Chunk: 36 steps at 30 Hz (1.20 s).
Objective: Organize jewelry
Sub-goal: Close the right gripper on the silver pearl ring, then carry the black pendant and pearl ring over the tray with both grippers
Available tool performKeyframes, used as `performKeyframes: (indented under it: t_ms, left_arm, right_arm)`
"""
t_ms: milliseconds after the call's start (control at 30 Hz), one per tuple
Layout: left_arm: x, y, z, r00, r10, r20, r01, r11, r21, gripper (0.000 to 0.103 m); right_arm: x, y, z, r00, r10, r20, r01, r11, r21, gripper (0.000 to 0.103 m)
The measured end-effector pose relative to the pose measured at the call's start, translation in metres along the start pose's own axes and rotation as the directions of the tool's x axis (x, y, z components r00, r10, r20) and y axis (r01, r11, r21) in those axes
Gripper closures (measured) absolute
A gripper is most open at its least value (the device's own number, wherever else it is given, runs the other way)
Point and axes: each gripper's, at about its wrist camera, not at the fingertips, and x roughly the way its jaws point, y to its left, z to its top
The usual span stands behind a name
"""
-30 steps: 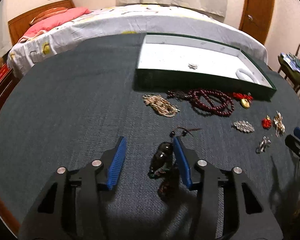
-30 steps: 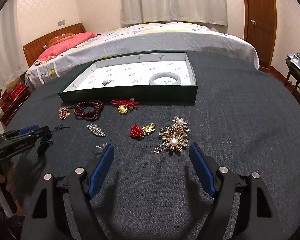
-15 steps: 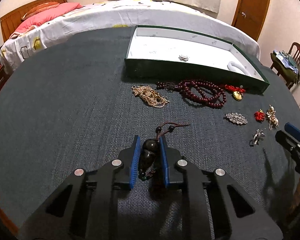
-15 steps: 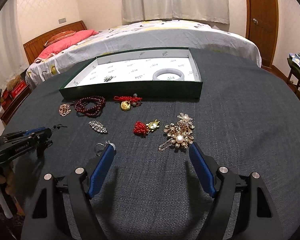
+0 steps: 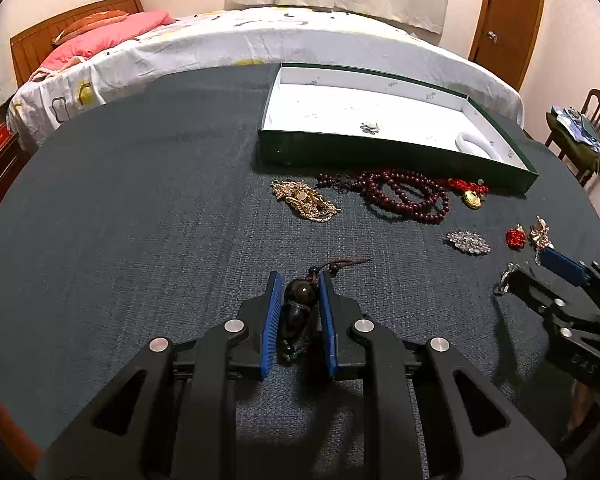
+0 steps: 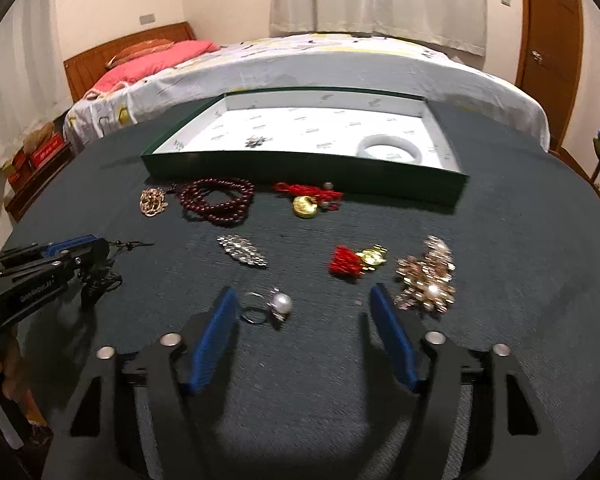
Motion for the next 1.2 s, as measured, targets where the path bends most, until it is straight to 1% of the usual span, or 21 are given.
performKeyframes:
  t_ms: [167,300,367,467,533,633,700,1200]
  left_arm:
    - [0.001,0.001,0.000,1.000,-0.005,-0.006,0.005,1.000,-0.007,0.084]
    - [0.002,0.000,-0.001,1.000,-0.006,-0.011,0.006,1.000,-0.007,0.084]
    - [0.002,0.000,-0.001,1.000,-0.007,-0.011,0.007,1.000,-0.007,0.084]
    - [0.002,-0.001,-0.001,1.000,-0.006,-0.011,0.006,1.000,-0.005,0.084]
    - [0.002,-0.001,-0.002,1.000,-0.007,-0.012,0.006,1.000,-0.007,0.084]
    - [0.003,-0.002,-0.002,1.000,-0.006,-0.014,0.006,1.000,-0.006,0.084]
    - [0.003,-0.002,-0.002,1.000,-0.006,-0.015,0.006,1.000,-0.005,0.084]
    - [0.004,-0.005,-0.004,1.000,-0.007,-0.016,0.007,1.000,0.001,0.084]
  right_arm:
    - [0.012,0.003,0.002,0.999,-0.005,-0.041,0.005,1.000,0.008,0.041]
    - [0.011,0.008,0.000,0.999,-0.021,-0.047,0.020,0.999,-0.026,0.041]
    - [0.010,0.008,-0.001,0.999,-0.028,-0.044,0.026,0.999,-0.033,0.044]
    - [0.008,0.006,-0.003,0.999,-0.023,-0.037,0.021,0.999,-0.033,0.053]
    - [0.006,0.003,-0.004,0.999,-0.019,-0.035,0.018,0.999,-0.030,0.062]
    - [0.005,0.000,-0.004,0.999,-0.011,-0.032,0.010,1.000,-0.022,0.070]
    - [0.004,-0.002,-0.005,0.999,-0.007,-0.032,0.007,1.000,-0.018,0.073]
    - [-0.003,-0.007,-0.008,1.000,0.009,-0.021,-0.009,1.000,-0.003,0.073]
